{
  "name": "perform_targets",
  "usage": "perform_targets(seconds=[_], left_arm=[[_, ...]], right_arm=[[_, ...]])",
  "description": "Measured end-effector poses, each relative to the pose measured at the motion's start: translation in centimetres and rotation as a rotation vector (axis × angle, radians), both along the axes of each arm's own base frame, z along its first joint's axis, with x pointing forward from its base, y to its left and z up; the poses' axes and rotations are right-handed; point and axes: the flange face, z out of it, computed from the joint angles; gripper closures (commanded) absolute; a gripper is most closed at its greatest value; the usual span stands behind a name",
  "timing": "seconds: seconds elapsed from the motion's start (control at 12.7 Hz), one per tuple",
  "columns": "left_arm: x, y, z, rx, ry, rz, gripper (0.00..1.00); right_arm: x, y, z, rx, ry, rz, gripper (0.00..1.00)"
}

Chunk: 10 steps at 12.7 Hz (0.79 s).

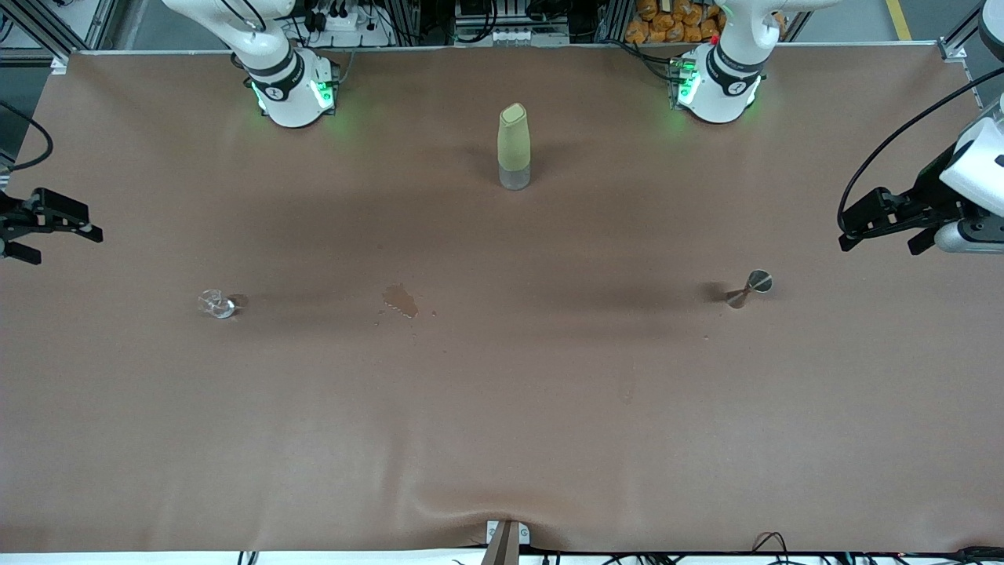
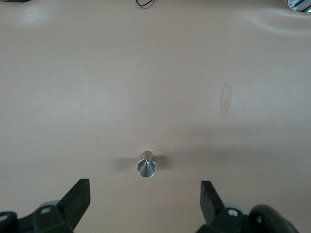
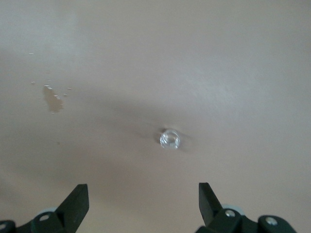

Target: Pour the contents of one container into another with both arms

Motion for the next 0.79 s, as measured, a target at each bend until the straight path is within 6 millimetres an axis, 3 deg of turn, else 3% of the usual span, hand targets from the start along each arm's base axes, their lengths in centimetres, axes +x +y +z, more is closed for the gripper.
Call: perform_targets(seconds=[0.39, 0.79], left_arm=[[0.0, 0.2, 0.0, 0.000, 0.000, 0.003, 0.00], [0.0, 0.4, 0.0, 0.000, 0.000, 0.006, 0.00]], right_arm=[[0.1, -7.0, -4.1, 0.176, -0.063, 0.155, 0.00], [0.5, -11.8, -9.2, 0.323, -0.169, 0.342, 0.00]])
